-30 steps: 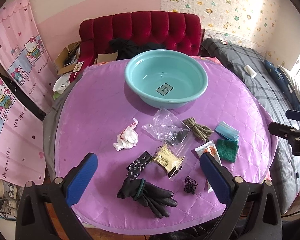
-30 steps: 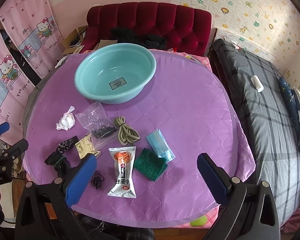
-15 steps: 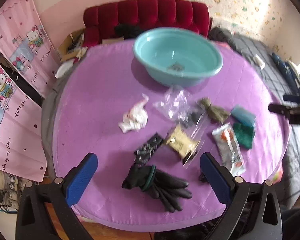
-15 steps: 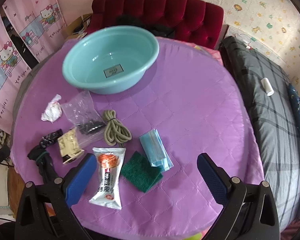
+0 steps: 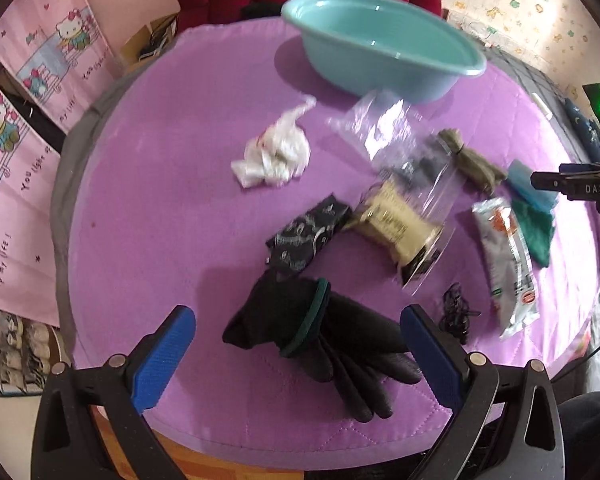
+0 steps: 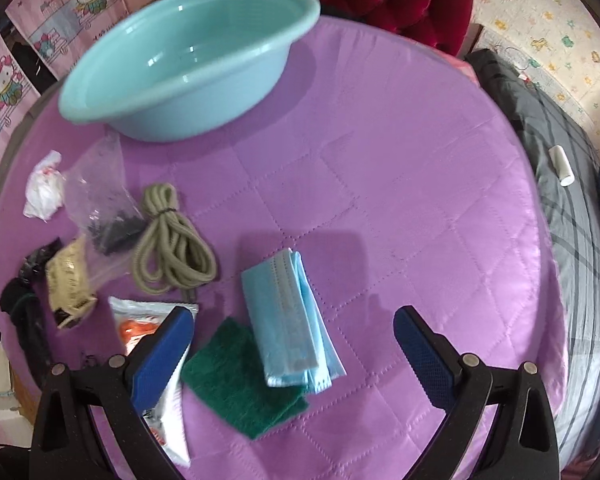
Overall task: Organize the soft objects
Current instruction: 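Grasp the blue face mask with the right tool while the left tool grasps the black gloves, then carry the gloves in the left tool and mask in the right tool over the basin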
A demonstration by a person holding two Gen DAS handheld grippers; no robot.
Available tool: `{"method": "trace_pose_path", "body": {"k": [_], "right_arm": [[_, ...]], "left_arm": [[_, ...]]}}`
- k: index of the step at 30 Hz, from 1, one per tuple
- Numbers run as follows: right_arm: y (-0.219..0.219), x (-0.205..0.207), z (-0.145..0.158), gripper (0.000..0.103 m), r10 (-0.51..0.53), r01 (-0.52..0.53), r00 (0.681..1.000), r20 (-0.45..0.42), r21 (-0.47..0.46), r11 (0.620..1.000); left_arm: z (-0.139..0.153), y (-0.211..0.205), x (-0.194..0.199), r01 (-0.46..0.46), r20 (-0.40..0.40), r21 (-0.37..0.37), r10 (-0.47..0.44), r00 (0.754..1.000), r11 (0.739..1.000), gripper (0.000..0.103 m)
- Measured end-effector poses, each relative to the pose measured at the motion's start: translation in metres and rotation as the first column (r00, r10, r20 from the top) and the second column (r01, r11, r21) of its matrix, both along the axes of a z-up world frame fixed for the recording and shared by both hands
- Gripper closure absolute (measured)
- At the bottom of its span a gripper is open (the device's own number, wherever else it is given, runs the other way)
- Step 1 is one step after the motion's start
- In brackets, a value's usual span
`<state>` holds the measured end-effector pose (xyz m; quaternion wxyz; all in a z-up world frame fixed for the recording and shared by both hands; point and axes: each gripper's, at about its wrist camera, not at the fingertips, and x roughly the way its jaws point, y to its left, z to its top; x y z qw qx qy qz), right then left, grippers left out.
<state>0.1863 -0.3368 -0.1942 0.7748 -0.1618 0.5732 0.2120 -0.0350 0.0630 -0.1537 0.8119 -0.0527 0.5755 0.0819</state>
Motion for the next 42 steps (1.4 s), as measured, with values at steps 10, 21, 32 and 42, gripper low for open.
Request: {"method": "trace_pose_path", "body": {"k": [10, 21, 32, 42], "right_arm": [[-0.004, 0.020, -0.034, 0.049, 0.012, -0.010, 0.996, -0.085, 0.022, 1.000], [-0.018, 0.009, -0.007, 0.087, 0.025, -0.024, 0.999, -0.039, 0.044, 0.999], [-0.018, -0.035, 0.034, 0.087, 0.019, -0.018, 1.000, -0.006, 0.080, 0.997], [-0.004, -0.052, 0.043, 0.087, 0.006, -0.006, 1.000, 0.010, 0.071, 0.997]], "left_arm": [[-0.031, 0.002, 0.002, -0.053, -0.051, -0.002, 0.053, 0.997, 0.999, 0.000], [-0.039, 0.002, 0.009, -0.064, -0.053, -0.009, 0.063, 0.997, 0.998, 0.000], [-0.067, 0.010, 0.025, -0.073, -0.098, -0.112, 0.062, 0.993, 0.991, 0.023], [-0.068, 0.011, 0.018, -0.005, -0.096, -0.157, -0.011, 0.995, 0.988, 0.073]]}}
